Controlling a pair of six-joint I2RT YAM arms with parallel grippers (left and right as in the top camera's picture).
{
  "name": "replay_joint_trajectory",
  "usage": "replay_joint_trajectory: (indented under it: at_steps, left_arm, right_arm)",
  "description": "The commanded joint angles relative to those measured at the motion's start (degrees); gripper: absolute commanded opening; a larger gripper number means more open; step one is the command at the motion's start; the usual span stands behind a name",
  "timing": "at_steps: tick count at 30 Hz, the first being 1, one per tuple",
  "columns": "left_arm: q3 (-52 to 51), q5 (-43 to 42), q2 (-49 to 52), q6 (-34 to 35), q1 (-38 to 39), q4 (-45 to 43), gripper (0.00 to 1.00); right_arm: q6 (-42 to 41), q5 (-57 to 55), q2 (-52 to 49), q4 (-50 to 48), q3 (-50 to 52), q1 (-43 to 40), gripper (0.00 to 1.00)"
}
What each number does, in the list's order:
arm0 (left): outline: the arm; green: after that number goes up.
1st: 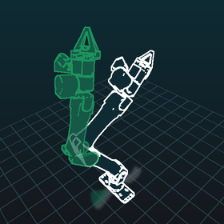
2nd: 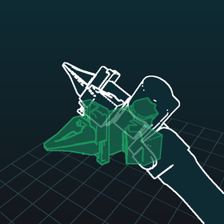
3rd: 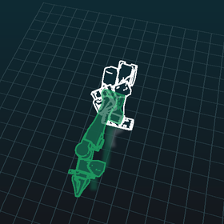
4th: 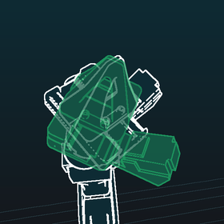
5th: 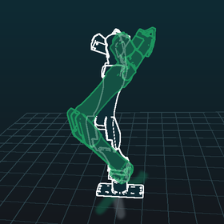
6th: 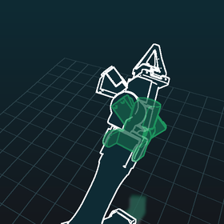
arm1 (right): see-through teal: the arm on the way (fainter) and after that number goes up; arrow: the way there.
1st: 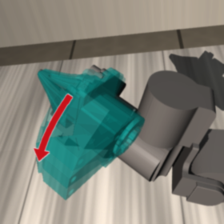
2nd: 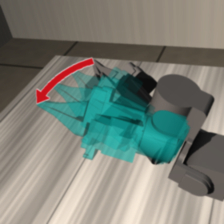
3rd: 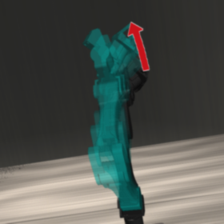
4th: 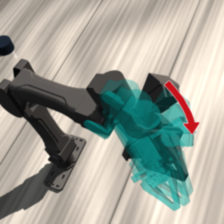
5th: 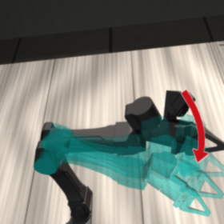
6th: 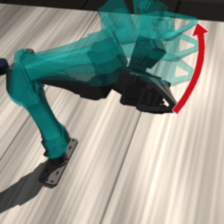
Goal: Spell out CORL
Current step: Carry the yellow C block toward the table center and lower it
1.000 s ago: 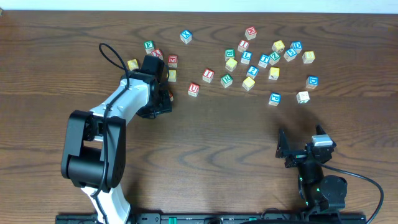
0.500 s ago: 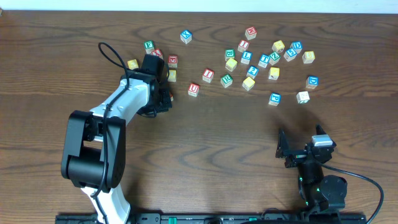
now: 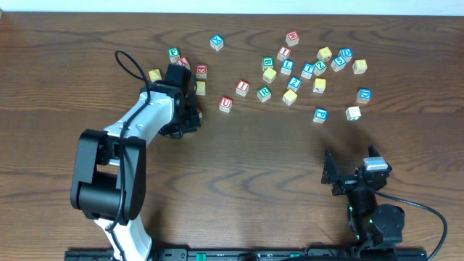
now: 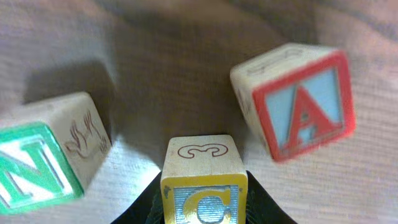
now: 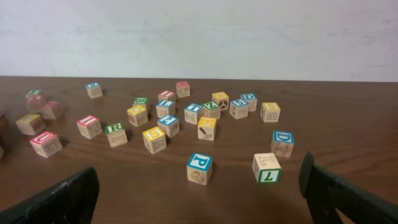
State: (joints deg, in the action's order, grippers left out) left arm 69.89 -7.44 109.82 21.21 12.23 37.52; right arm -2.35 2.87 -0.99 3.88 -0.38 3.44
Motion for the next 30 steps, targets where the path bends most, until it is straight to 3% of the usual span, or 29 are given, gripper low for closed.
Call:
replay_joint_trajectory:
  at_steps: [1, 9, 15, 19, 30]
  left_arm:
    - [0.5, -1.1, -5.2, 0.3, 0.1, 1.5, 0.12]
    - [0.5, 0.3, -16.5, -1.7, 2.3, 7.2, 0.08]
    - [0.1, 11.7, -17.7, 0.0, 12.9, 10.8, 0.08]
    - [-1.4, 14.6, -17.7, 1.8, 18.7, 9.3, 0.08]
    - [-10.5, 11.8, -17.7, 9.4, 20.0, 5.0, 0.08]
  right_arm:
    - [-0.4, 0.3, 0.3, 0.3, 0.1, -0.4, 0.99]
    - [-0.4, 0.3, 0.3, 0.2, 0.1, -0.4, 0.99]
    - [-0.4, 0.3, 0.3, 0.3, 0.1, -0.4, 0.99]
    - [-0.4, 0.3, 0.3, 0.2, 0.1, -0.4, 0.99]
    - [-0.4, 0.3, 0.3, 0.2, 0.1, -0.4, 0.99]
